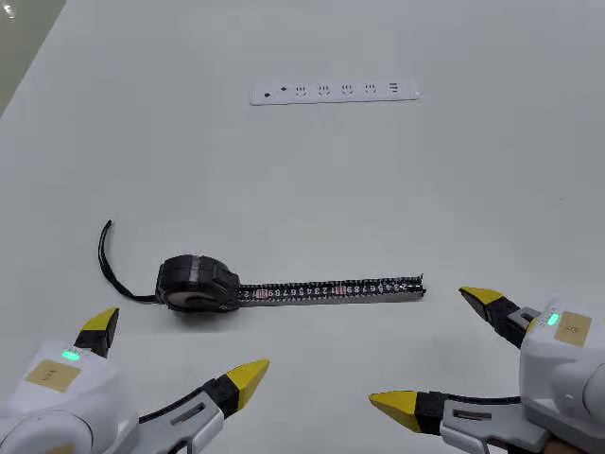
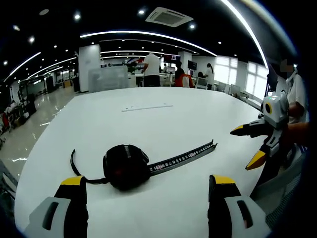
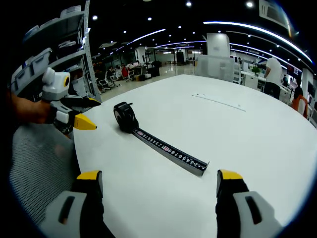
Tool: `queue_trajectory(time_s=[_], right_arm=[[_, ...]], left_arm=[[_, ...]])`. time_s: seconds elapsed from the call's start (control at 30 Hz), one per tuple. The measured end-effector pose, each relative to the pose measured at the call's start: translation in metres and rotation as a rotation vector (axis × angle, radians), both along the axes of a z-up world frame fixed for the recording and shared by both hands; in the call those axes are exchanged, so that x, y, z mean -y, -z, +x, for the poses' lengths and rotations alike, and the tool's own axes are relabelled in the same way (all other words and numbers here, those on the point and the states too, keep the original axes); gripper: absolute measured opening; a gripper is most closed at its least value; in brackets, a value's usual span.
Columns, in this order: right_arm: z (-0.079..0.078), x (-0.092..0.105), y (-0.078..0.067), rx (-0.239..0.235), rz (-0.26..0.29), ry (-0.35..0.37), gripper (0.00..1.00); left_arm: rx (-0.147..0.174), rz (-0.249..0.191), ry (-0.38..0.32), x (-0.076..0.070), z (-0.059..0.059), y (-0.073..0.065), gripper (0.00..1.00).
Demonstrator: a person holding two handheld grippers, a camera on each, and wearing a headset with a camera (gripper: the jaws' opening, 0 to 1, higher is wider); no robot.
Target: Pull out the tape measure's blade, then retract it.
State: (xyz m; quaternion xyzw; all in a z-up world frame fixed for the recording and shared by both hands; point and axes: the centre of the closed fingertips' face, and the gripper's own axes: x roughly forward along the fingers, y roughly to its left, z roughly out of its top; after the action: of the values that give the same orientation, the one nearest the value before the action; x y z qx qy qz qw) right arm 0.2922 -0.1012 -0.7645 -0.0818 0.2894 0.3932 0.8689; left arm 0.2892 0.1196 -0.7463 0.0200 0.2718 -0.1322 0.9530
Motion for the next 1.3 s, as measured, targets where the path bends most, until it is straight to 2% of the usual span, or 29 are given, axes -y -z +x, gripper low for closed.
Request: queue_trajectory(time_s=[0.33,0.4,0.6,0.8,0.9,1.3], right_arm=[[0.005,0.006,0.008,-0.006,-0.010,-0.045,0.94],[0.007,0.007,0.010,-0.005,-0.014,-0.056,0.94],[0.011,0.011,0.014,0.000,-0.023,-0.107,0.90],[0.018,0.017,0.019,0.016,-0.031,-0.147,0.84],[0.022,0.019,0.023,0.024,-0.052,-0.177,0.81],[0.040,0.023,0.031,0.062,-0.079,-0.272,0.65]], left_arm=[[0.000,0.004,-0.065,-0.003,0.004,0.000,1.00],[0.007,0.021,-0.072,-0.003,0.005,0.000,1.00],[-0.005,0.014,-0.103,-0.004,0.008,0.003,0.99],[-0.018,0.023,-0.140,-0.011,0.014,0.009,0.99],[-0.025,0.025,-0.161,-0.013,0.017,0.012,0.99],[-0.041,0.009,-0.196,-0.013,0.034,0.022,0.96]])
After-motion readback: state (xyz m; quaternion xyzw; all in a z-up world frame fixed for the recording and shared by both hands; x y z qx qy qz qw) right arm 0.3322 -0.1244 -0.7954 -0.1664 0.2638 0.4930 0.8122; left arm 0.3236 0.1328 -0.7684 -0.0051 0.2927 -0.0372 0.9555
